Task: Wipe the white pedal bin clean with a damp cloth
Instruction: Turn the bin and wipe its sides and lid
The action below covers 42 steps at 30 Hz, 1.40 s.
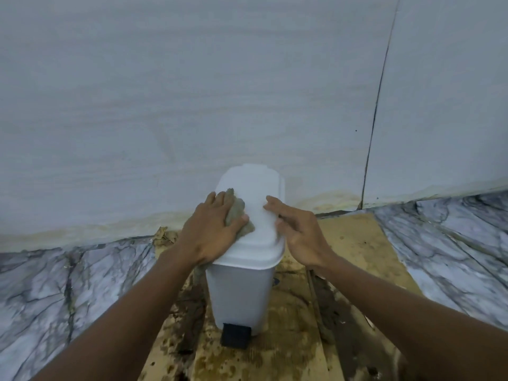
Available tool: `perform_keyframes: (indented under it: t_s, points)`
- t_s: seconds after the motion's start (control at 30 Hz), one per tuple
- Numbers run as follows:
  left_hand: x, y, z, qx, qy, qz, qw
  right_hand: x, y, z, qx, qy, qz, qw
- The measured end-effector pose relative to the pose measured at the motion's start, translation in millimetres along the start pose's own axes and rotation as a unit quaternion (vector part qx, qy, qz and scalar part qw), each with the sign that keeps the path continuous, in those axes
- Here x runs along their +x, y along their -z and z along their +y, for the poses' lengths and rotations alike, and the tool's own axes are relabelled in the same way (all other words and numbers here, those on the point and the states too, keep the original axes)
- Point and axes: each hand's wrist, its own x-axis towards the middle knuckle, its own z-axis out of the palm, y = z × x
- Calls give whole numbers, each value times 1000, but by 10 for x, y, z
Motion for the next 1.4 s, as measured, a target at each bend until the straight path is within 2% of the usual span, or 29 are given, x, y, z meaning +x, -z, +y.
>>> perform_keyframes:
  t_s: [0.17, 0.27, 0.37, 0.43, 0.53, 0.63, 0.8, 0.9, 0.97, 1.0, 1.1, 1.17, 1.23, 1.3, 1.33, 1.4]
  points:
    - [-288, -219, 6, 118, -100, 37, 987, -41, 45, -4, -143, 20, -27, 989]
    - [-321, -328, 165, 161, -118, 41, 979, -22, -15, 25, -139, 8, -38, 990]
    - [-256, -385, 314, 177, -98, 38, 979, 12, -35, 38, -92, -14, -34, 995]
    - [-129, -346, 316, 148, -92, 18, 985, 47, -39, 49, -75, -24, -24, 997]
    - [170, -246, 170, 98, -66, -25, 993, 23, -104, 48, -124, -19, -35, 991]
    - [439, -169, 87, 105, -16, -65, 992, -27, -190, 34, -136, -24, -46, 989]
    - [681, -230, 257, 111, -8, -72, 991, 98, -146, -71, -80, -23, 21, 996]
    - [635, -201, 387, 9, -57, -101, 993, 154, -71, -160, -105, 32, 22, 994]
    - [547, -116, 355, -96, -59, -88, 990, 161, -28, -229, -108, 41, -16, 993]
    - [486, -84, 305, -106, -55, -67, 991, 150, -6, -259, -113, 29, -47, 992]
    - [212, -54, 125, -34, -86, -24, 995, 62, 18, -339, -178, -13, -154, 972]
    - [-29, -58, 71, -17, -104, -31, 994, 0, 10, -383, -305, 8, -194, 932]
    - [-290, -23, 52, 3, -119, 35, 992, -38, 5, -466, -402, 73, -186, 894]
    - [-486, 8, 9, 19, -120, 104, 987, -54, 4, -570, -421, 121, -168, 883]
    - [-548, 24, -24, 28, -112, 98, 988, -60, 4, -619, -415, 115, -174, 885]
    - [-627, 25, -76, 59, -103, 33, 992, -89, -9, -699, -409, 72, -217, 883]
